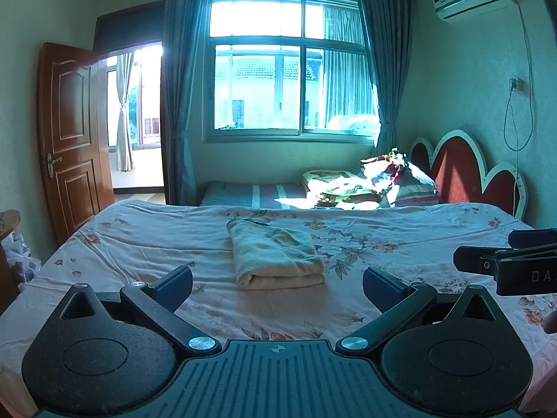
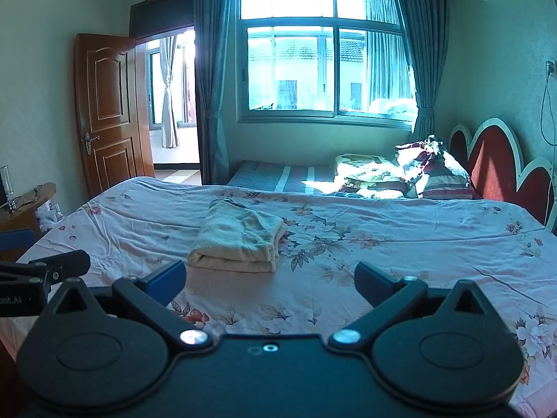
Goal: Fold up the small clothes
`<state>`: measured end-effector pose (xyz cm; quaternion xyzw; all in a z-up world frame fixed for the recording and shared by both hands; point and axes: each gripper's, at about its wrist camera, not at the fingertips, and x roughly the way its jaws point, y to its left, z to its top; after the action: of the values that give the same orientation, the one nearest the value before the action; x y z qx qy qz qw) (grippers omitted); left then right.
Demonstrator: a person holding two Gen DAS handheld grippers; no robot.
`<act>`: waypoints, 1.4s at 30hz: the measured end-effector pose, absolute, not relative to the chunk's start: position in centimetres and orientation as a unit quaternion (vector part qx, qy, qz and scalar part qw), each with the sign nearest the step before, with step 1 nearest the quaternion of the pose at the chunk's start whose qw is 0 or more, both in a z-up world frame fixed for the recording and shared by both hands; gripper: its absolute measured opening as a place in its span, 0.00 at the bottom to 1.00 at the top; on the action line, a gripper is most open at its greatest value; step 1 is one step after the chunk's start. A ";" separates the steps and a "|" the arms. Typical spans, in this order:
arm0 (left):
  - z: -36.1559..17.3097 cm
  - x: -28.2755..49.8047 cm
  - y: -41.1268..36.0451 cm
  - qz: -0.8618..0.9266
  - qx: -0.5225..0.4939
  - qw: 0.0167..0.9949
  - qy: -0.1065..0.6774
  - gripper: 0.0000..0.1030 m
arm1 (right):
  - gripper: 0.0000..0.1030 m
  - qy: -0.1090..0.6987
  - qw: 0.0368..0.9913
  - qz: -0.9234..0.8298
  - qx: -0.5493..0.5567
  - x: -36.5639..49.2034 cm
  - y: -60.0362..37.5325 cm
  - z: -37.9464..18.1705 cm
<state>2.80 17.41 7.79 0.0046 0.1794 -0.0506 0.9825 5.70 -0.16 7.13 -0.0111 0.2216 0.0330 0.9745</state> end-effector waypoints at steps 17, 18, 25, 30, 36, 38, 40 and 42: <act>7.9 2.7 17.2 -0.053 0.014 0.983 0.177 1.00 | 0.99 0.223 0.974 0.033 -0.011 6.0 0.2 7.1; 7.9 2.7 17.2 -0.053 0.015 0.983 0.175 1.00 | 0.99 0.223 0.974 0.034 -0.011 5.9 0.1 7.1; 8.0 2.8 17.4 -0.052 0.014 0.983 0.175 1.00 | 0.99 0.223 0.974 0.036 -0.011 6.0 0.4 7.2; 8.0 2.7 17.2 -0.050 0.015 0.983 0.173 1.00 | 0.99 0.222 0.974 0.037 -0.011 6.1 0.6 7.3; 8.0 2.7 17.1 -0.052 0.018 0.983 0.173 1.00 | 0.99 0.222 0.974 0.037 -0.011 6.1 0.5 7.2; 8.0 2.6 17.1 -0.053 0.019 0.983 0.173 1.00 | 0.99 0.222 0.974 0.037 -0.011 6.1 0.6 7.2; 7.9 2.6 17.2 -0.056 0.016 0.983 0.173 1.00 | 0.99 0.222 0.974 0.036 -0.012 6.1 0.6 7.3; 8.0 2.7 17.3 -0.056 0.014 0.983 0.172 1.00 | 0.99 0.221 0.974 0.037 -0.012 6.0 0.6 7.3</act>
<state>2.67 17.26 7.97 0.0141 0.1717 -0.0556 0.9835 6.04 0.60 7.28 -0.0121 0.2212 0.0367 0.9745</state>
